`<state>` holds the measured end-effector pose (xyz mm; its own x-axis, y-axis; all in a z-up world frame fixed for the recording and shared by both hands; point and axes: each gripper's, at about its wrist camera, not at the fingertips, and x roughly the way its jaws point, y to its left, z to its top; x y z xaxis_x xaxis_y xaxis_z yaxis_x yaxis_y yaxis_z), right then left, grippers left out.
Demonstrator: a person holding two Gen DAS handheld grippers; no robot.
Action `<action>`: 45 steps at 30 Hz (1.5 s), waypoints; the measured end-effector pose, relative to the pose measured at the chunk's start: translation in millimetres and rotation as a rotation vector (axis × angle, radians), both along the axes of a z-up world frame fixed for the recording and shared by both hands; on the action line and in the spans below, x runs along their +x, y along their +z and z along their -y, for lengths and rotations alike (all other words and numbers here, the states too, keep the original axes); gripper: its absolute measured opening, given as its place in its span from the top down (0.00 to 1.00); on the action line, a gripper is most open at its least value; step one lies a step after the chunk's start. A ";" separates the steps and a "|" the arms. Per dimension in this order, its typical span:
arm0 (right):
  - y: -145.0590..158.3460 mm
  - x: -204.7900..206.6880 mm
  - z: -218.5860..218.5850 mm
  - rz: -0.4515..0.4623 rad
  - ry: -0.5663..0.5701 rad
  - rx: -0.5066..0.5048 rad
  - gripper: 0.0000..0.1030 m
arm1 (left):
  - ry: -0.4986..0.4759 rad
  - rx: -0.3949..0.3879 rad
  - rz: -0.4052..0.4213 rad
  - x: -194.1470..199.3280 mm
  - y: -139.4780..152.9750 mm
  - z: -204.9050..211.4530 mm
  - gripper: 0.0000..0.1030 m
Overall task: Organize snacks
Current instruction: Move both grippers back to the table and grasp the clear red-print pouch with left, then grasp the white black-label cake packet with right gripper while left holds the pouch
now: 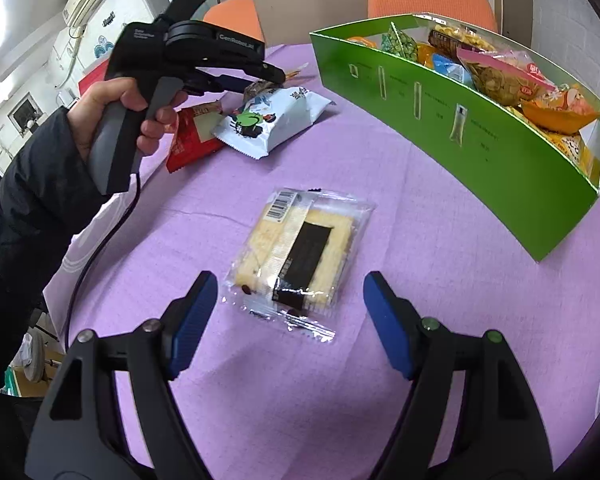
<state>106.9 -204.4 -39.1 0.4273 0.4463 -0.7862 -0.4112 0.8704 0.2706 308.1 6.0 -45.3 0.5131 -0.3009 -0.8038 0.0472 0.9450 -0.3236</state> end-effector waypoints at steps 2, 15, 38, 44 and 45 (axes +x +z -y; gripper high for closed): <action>-0.3 -0.5 0.3 0.004 0.001 -0.002 0.26 | -0.016 -0.009 0.048 -21.1 10.9 -5.6 0.60; -7.8 5.1 -30.3 0.051 -0.018 -0.103 0.26 | -0.106 0.054 0.247 -166.2 47.1 -7.3 0.59; -12.8 -4.9 -34.6 0.135 0.016 -0.207 0.33 | -0.138 0.165 0.111 -166.5 -9.3 17.8 0.50; -12.4 -3.6 -34.0 0.138 0.014 -0.202 0.36 | -0.173 0.183 0.134 -166.6 -15.6 22.3 0.55; -11.8 -4.3 -33.0 0.138 0.015 -0.192 0.41 | -0.174 0.162 0.126 -166.4 -14.4 20.5 0.56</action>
